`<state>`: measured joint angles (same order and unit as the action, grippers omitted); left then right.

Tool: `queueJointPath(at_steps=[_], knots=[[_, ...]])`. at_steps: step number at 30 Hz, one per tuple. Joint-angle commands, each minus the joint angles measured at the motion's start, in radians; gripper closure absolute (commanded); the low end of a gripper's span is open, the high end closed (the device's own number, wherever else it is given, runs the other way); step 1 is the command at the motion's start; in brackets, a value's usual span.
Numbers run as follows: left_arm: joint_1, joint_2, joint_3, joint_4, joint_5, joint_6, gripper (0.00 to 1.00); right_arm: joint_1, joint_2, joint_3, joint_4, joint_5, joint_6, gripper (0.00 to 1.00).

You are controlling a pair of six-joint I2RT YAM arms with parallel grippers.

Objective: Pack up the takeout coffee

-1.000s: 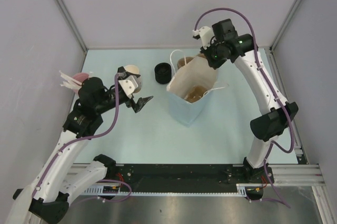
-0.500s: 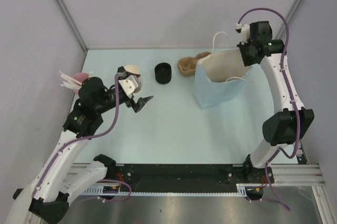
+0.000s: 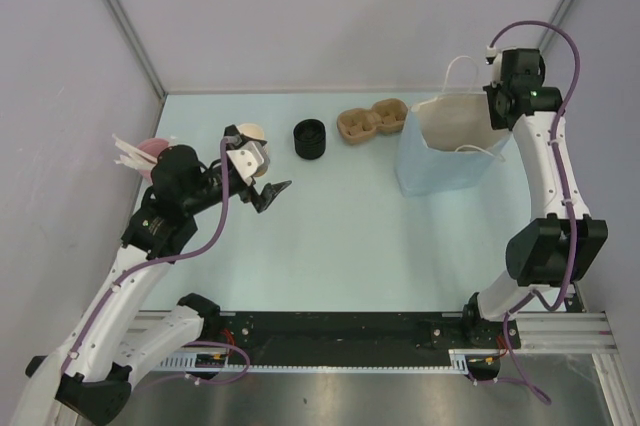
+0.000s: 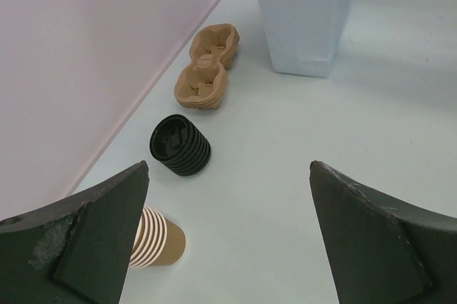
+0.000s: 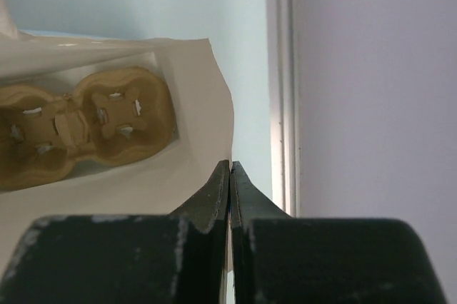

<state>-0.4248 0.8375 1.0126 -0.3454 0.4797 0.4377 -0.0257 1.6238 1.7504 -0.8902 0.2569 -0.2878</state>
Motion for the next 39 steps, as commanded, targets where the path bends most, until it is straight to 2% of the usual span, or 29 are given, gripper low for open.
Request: queueJointPath(at_steps=[1,6,7,8,10,11,12,13,19,22,23,25,26,29,34,39], knots=[[0.004,-0.003,0.006,0.032,-0.007,0.010,0.00,-0.042,-0.067,-0.023,0.071,0.081,0.018,1.00],[0.004,-0.006,-0.003,0.042,-0.003,0.004,0.00,-0.046,-0.081,-0.057,0.077,0.078,0.019,0.98],[0.004,-0.006,-0.006,0.043,-0.003,0.006,0.00,-0.046,-0.091,-0.061,0.077,0.073,0.019,0.92],[0.004,-0.008,-0.009,0.043,-0.007,0.006,0.00,-0.046,-0.097,-0.065,0.071,0.061,0.021,0.78],[0.004,-0.008,-0.011,0.043,-0.018,0.010,0.00,-0.046,-0.132,-0.063,0.071,0.035,0.022,0.63],[0.004,-0.009,-0.011,0.043,-0.036,0.012,0.00,-0.046,-0.145,-0.049,0.070,0.007,0.027,0.49],[0.004,-0.008,-0.011,0.043,-0.050,0.015,0.00,-0.046,-0.159,-0.040,0.068,-0.013,0.032,0.42],[0.004,-0.006,-0.009,0.045,-0.061,0.013,0.00,-0.046,-0.194,-0.031,0.068,-0.033,0.035,0.29],[0.004,0.018,-0.006,0.057,-0.183,0.006,0.00,-0.043,-0.361,-0.022,0.150,-0.218,0.058,0.01],[0.006,0.040,-0.009,0.057,-0.246,0.025,0.00,-0.043,-0.474,-0.077,0.209,-0.376,0.062,0.00],[0.006,0.049,-0.014,0.059,-0.262,0.036,0.00,-0.043,-0.520,-0.090,0.217,-0.494,0.059,0.00],[0.015,0.067,-0.032,0.085,-0.292,0.070,0.00,-0.040,-0.565,-0.136,0.215,-0.631,0.036,0.00],[0.038,0.075,-0.040,0.100,-0.296,0.076,0.00,-0.039,-0.582,-0.147,0.206,-0.782,0.020,0.00],[0.108,0.129,-0.037,0.128,-0.271,0.072,0.00,-0.002,-0.630,-0.199,0.146,-1.008,-0.046,0.00],[0.188,0.239,-0.002,0.158,-0.211,0.065,0.00,0.127,-0.641,-0.311,0.064,-1.104,-0.134,0.00],[0.215,0.310,0.009,0.186,-0.156,0.148,0.00,0.179,-0.578,-0.408,-0.022,-1.162,-0.227,0.00]])
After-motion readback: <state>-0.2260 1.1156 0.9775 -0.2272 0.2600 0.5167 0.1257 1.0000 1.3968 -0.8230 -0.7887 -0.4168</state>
